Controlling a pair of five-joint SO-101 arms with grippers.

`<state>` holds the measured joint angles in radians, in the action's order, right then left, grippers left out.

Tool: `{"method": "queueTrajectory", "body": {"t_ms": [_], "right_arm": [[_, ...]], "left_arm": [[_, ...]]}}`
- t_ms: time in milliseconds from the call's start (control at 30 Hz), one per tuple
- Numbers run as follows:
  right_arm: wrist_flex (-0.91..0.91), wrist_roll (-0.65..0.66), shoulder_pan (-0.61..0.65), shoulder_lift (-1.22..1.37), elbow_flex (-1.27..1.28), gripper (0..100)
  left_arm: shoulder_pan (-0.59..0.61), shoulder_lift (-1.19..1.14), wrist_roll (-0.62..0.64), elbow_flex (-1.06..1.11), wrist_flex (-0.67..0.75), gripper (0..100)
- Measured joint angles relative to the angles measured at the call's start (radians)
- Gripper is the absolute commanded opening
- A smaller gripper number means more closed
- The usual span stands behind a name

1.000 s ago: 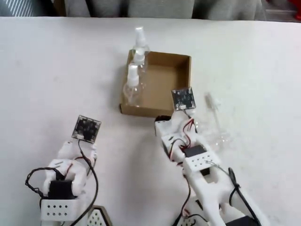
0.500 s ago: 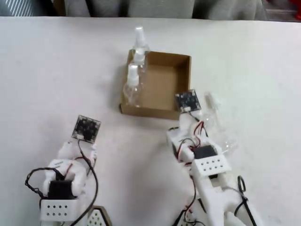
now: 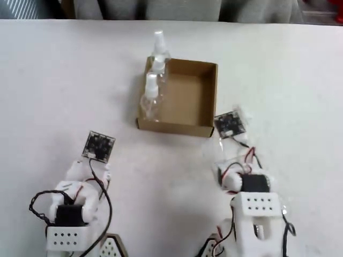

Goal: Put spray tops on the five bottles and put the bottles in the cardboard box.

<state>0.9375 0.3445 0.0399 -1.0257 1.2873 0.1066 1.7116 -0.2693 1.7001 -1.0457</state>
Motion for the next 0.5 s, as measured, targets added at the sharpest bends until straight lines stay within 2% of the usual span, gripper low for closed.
{"method": "queueTrajectory", "body": {"t_ms": [200,500], "right_arm": [[0.000,-0.035,-0.124,-0.120,-0.011,2.1],[0.006,-0.081,-0.203,-0.163,-0.126,2.2]], "left_arm": [[0.000,0.000,0.000,0.000,0.000,2],[0.000,0.000,0.000,0.000,0.000,2]]}}
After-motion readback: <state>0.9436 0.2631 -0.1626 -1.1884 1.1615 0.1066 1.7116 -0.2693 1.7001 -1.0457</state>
